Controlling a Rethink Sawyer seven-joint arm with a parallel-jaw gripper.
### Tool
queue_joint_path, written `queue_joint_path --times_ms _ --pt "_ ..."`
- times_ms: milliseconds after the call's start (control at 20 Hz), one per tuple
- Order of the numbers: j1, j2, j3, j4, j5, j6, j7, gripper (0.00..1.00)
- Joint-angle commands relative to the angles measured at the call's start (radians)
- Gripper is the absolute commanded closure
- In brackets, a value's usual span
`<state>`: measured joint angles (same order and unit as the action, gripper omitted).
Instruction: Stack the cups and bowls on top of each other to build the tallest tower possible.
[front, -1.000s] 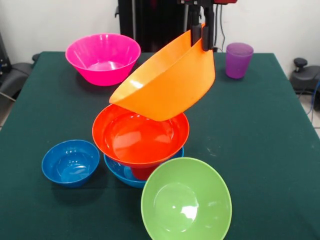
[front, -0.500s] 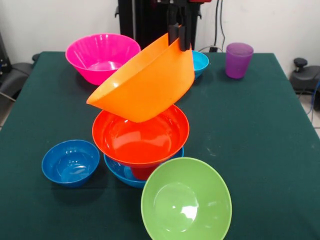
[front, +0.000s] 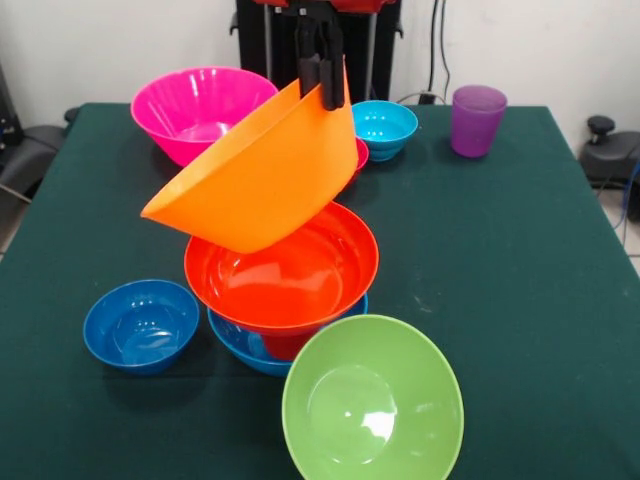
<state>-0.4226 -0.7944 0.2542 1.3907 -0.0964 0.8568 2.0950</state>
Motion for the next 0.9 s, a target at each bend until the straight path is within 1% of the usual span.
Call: queue_joint_path --times_ms 50,300,700,900 --pt "-0.016 0.069 0.122 0.1 -0.103 -0.078 -0.259 1.0" --pt "-0.023 0.081 0.132 0.118 -0.138 -0.142 -0.216 1.0" --pt "-0.042 0.076 0.145 0.162 -0.168 -0.19 -0.179 1.0" --pt "-0.054 0.075 0.154 0.176 -0.181 -0.199 -0.17 1.0"
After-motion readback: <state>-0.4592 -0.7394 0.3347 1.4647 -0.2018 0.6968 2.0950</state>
